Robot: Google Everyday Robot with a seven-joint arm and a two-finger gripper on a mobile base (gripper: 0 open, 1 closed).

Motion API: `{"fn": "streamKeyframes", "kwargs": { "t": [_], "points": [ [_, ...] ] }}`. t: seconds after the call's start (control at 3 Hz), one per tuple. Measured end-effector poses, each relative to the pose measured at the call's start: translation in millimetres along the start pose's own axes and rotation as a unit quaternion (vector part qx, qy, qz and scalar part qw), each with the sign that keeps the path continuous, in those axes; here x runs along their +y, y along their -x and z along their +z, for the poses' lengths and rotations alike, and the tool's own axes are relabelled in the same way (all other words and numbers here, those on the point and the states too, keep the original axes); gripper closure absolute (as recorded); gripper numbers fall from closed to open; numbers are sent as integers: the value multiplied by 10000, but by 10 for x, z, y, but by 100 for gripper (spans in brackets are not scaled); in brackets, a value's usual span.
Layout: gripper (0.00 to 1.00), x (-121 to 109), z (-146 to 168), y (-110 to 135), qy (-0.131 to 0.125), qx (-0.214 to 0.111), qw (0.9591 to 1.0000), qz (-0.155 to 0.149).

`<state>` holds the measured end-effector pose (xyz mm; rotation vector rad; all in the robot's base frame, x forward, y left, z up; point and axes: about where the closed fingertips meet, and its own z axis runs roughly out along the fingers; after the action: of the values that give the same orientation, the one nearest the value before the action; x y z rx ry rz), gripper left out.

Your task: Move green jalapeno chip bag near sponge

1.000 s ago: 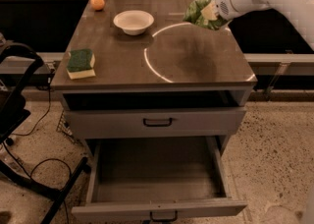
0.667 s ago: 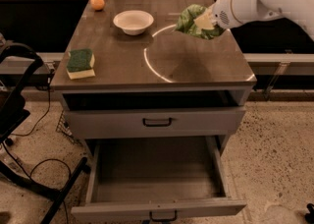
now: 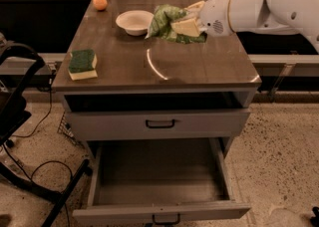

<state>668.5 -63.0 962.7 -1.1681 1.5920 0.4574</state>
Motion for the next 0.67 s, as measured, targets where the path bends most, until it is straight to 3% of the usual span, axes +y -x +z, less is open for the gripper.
{"fn": "streamKeyframes", "kwargs": {
  "t": [0.33, 0.67],
  "points": [
    [100, 212, 330, 137, 748, -525, 9956, -198],
    [97, 479, 854, 232, 1575, -734, 9844, -270]
  ]
}}
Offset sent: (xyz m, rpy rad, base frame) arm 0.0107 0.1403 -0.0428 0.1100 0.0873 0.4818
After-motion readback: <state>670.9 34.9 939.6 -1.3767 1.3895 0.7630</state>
